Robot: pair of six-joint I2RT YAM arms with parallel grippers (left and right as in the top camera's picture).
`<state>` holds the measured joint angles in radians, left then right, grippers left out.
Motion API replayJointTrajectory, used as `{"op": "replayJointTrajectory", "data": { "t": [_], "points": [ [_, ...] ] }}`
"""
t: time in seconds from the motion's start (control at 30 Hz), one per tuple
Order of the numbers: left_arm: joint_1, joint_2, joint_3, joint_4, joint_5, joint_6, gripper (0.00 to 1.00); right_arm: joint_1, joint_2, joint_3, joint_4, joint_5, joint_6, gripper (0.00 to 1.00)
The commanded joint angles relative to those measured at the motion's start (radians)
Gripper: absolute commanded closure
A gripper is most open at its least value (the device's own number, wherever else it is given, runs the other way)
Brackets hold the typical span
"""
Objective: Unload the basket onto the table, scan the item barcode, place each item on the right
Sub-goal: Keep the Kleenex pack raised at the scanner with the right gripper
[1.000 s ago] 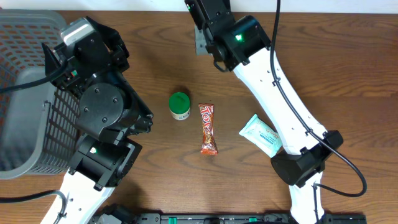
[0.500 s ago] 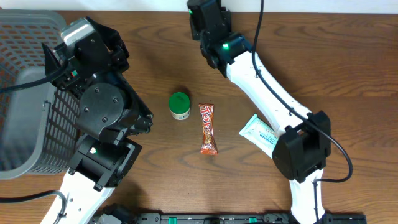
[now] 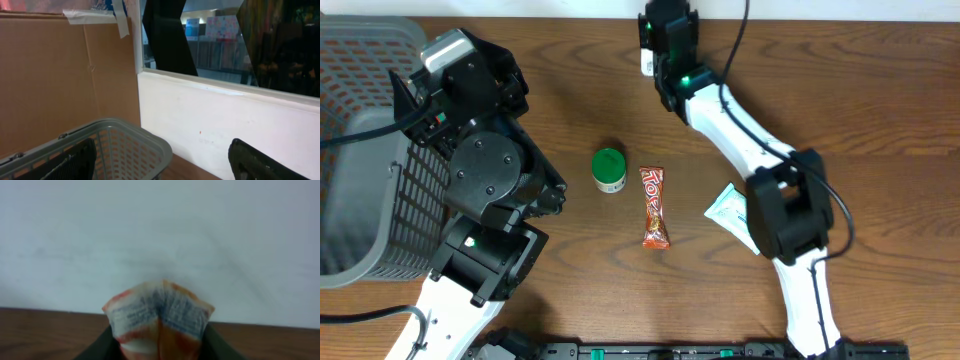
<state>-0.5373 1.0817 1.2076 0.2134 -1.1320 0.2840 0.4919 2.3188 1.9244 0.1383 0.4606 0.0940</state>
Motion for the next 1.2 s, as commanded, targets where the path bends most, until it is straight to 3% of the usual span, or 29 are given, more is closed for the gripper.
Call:
{"op": "replayJointTrajectory", "data": {
  "t": [0.0,0.2,0.43,0.63,0.93,1.17],
  "points": [
    [0.004,-0.009,-0.007,-0.005,-0.006,-0.013,0.15,-0.007,0.077,-0.004,0.082,-0.007,-0.028,0.71],
    [0.004,0.008,-0.008,-0.015,-0.006,-0.013,0.15,-0.012,0.232,0.053,0.257,-0.008,-0.047,0.63],
    [0.004,0.010,-0.008,-0.015,-0.006,-0.013,0.15,-0.016,0.367,0.169,0.251,-0.017,-0.059,0.57],
    [0.004,0.013,-0.008,-0.019,-0.006,-0.013,0.15,-0.026,0.381,0.182,0.255,0.028,-0.060,0.56],
    [0.004,0.035,-0.008,-0.019,-0.006,-0.013,0.15,-0.029,0.380,0.261,0.189,0.143,-0.175,0.56],
    [0.004,0.042,-0.008,-0.019,-0.005,-0.013,0.15,-0.034,0.357,0.262,0.000,0.143,-0.140,0.56]
  ]
}}
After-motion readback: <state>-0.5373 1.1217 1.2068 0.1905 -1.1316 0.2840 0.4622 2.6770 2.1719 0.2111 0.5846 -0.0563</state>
